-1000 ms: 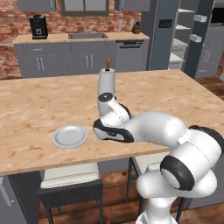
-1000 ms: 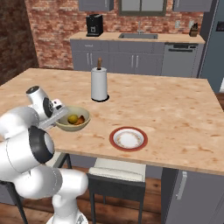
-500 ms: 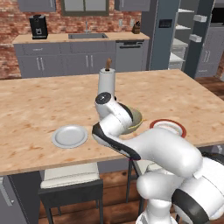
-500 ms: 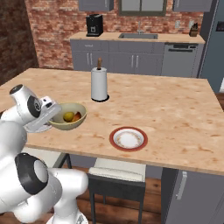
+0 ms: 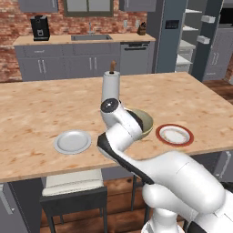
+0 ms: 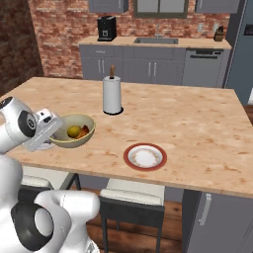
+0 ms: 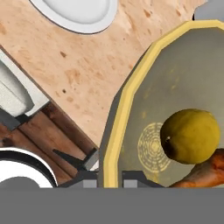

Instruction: Pick the chicken drumstick and lemon from their plates and place them in the bowl. Then put the bowl in the fridge.

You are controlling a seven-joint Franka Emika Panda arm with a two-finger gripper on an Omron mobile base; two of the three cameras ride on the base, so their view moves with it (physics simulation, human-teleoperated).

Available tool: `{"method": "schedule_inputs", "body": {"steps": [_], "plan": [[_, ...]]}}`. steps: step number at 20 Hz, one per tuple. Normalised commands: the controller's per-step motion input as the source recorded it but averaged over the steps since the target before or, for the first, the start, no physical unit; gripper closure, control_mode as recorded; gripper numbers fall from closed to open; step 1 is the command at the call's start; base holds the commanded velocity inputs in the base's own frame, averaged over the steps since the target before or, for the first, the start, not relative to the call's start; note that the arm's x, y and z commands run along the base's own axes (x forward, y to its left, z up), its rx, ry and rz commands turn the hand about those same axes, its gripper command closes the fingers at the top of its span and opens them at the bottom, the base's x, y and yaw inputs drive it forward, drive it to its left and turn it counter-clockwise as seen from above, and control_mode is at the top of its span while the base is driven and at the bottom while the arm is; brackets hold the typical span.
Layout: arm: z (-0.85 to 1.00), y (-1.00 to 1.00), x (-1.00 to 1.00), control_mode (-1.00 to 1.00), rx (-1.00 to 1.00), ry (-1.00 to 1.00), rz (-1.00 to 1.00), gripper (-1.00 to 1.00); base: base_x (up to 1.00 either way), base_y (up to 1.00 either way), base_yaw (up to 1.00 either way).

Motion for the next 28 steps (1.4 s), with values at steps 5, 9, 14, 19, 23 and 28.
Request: {"method": "schedule_inputs", "body": {"steps": [5, 9, 14, 19, 23, 28], "plan": [[0.13, -0.33, -0.27, -1.0, 0.03, -0.01, 0.22, 1.0, 0.0, 0.0, 0.0], [0.14, -0.31, -0.35, -1.0, 0.0, -0.01, 0.34, 1.0, 0.0, 0.0, 0.0], [0.14, -0.25, -0.4, -1.0, 0.0, -0.03, 0.45, 1.0, 0.0, 0.0, 0.0], [0.13, -0.22, -0.32, -1.0, 0.0, 0.0, 0.47, 1.0, 0.0, 0.0, 0.0], [0.14, -0.15, -0.18, -1.0, -0.05, 0.0, 0.36, 1.0, 0.0, 0.0, 0.0], [0.05, -0.11, -0.05, -1.0, -0.12, 0.0, 0.17, 1.0, 0.0, 0.0, 0.0]]}}
